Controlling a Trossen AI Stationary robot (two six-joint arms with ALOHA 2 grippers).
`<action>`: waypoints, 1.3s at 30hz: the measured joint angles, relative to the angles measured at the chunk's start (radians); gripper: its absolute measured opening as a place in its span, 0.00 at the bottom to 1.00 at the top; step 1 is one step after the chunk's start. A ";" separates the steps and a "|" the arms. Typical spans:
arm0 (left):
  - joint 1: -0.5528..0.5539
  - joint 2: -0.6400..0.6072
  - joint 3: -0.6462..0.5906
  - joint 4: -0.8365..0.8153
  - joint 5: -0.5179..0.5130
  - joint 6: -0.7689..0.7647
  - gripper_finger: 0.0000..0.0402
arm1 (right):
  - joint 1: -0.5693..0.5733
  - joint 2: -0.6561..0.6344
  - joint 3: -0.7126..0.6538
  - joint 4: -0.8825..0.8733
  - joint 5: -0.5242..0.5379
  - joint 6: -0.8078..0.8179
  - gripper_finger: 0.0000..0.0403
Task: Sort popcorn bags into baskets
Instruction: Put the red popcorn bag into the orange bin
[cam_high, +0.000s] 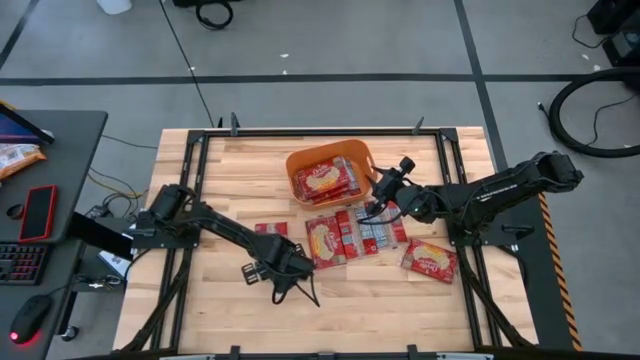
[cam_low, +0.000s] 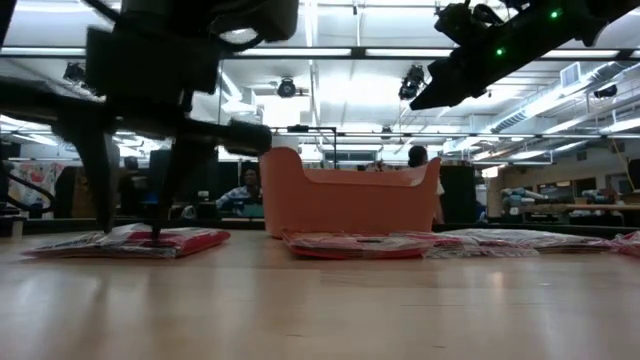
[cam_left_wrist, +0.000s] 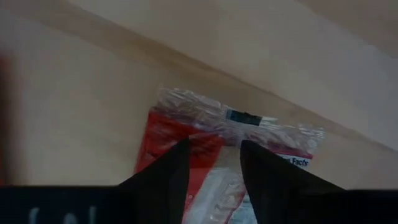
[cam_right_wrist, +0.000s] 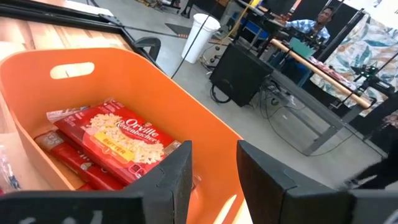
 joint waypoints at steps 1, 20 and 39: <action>0.000 0.002 -0.008 -0.004 0.002 0.012 0.34 | -0.001 0.001 0.000 0.000 -0.006 0.000 0.32; 0.001 0.001 -0.060 -0.019 -0.072 0.061 0.02 | -0.002 0.002 0.000 0.001 -0.013 0.000 0.32; 0.105 -0.004 0.110 -0.148 -0.061 -0.135 0.06 | -0.002 0.002 0.000 0.000 -0.012 0.000 0.32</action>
